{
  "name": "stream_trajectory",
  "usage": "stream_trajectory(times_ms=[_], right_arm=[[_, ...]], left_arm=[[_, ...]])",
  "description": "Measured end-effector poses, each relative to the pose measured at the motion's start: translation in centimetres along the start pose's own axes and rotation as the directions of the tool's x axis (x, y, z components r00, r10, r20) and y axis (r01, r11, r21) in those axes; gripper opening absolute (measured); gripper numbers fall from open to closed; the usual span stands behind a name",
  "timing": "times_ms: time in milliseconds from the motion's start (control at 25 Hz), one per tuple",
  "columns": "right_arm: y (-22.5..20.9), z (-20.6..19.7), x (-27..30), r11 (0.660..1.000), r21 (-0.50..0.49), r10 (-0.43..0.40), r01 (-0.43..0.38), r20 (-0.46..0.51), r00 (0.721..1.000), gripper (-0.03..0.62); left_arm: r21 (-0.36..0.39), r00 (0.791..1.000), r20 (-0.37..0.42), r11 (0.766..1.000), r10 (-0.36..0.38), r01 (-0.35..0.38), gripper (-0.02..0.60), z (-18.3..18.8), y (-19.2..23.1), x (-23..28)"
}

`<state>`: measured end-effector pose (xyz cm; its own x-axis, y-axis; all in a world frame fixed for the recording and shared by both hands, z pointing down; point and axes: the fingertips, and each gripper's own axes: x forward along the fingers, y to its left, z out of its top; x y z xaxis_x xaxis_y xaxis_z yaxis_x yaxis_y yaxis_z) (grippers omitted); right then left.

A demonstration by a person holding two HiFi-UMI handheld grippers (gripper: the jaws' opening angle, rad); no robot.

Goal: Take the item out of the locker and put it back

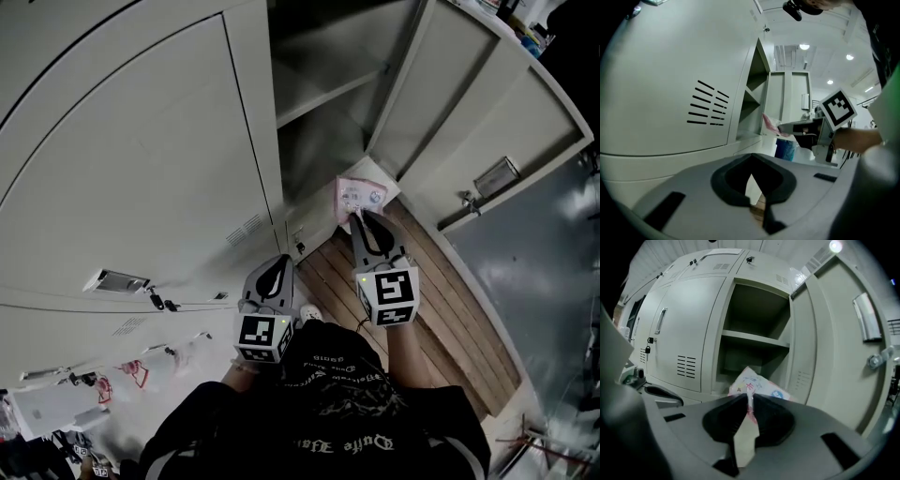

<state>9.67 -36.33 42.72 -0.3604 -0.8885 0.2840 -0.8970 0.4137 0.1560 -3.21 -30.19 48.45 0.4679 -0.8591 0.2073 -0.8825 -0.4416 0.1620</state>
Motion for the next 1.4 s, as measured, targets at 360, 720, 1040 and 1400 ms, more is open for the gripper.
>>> stream_trajectory(times_ms=[360, 720, 1040, 1400], right_arm=[[1.9, -3.4, -2.4, 0.998, 0.049, -0.035, 0.036, -0.034, 0.999, 0.043], [3.4, -4.8, -3.1, 0.998, 0.058, -0.020, 0.024, -0.063, 0.998, 0.043], [2.2, -2.9, -3.6, 0.997, 0.056, -0.054, 0.054, -0.006, 0.999, 0.043], [0.5, 3.9, -3.1, 1.000, -0.014, 0.001, 0.001, 0.120, 0.993, 0.043]], left_arm=[[0.007, 1.000, -0.005, 1.000, -0.019, 0.019, 0.006, -0.5, -0.2, -0.2], [0.009, 0.999, 0.000, 0.999, -0.032, 0.032, 0.006, -0.3, -0.5, -0.1], [0.013, 1.000, 0.003, 0.999, -0.031, 0.031, 0.006, -0.1, -0.6, 0.0], [0.024, 1.000, 0.005, 1.000, -0.020, 0.020, 0.006, -0.1, -0.9, -0.1]])
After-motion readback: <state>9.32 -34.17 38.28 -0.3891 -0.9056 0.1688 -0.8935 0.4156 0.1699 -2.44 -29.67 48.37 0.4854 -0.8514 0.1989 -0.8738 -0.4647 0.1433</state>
